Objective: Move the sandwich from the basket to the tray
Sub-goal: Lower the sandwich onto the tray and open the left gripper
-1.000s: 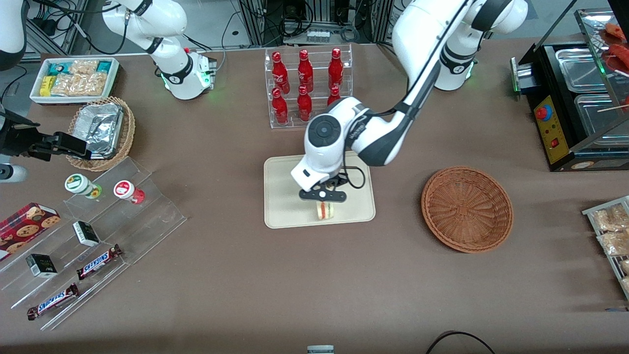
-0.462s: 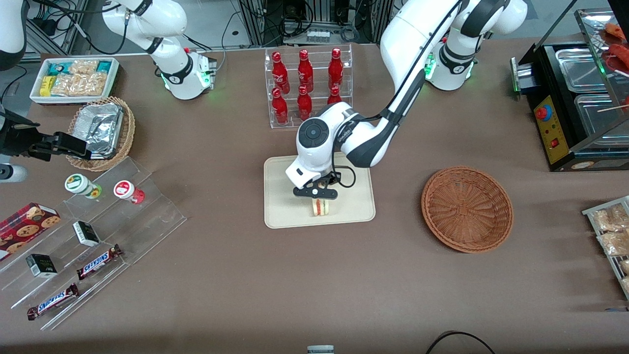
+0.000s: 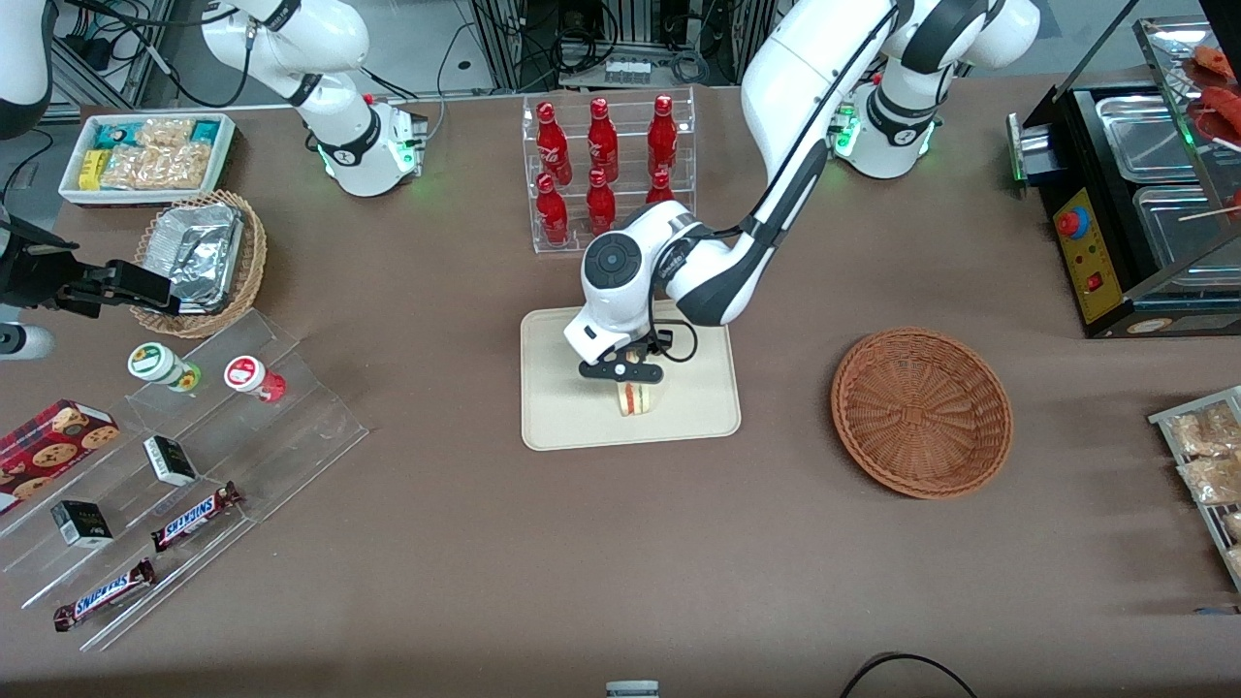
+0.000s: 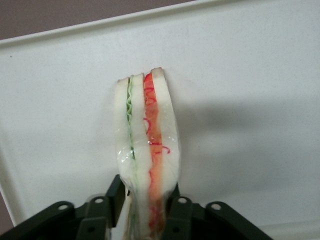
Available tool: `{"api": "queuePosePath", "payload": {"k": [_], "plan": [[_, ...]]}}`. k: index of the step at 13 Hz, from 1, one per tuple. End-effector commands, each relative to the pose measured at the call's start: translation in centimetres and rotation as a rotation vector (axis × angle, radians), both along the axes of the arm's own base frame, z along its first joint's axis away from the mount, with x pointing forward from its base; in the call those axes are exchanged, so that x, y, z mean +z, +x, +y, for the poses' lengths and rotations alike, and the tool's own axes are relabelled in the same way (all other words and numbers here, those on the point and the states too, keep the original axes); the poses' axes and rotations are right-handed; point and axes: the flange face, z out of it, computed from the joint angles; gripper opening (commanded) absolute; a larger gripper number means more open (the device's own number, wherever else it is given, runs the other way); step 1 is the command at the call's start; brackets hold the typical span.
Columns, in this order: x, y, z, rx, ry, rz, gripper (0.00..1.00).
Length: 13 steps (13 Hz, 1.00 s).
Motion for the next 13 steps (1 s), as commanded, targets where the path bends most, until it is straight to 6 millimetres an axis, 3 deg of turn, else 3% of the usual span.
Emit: {"api": "queuePosePath", "payload": {"k": [1,4,8,10,13], "plan": [[1.0,0.2,0.1,0.036,0.003,-0.026,1.00],[3.8,1.1,0.7,0.053,0.001,-0.044,1.00],[11.1,4.0,4.1,0.148,0.023,-0.089,1.00],[14.7,5.0,6.7,0.173,0.044,-0.096,1.00],[20.7,7.0,13.1,0.209,0.048,-0.080,1.00]]}}
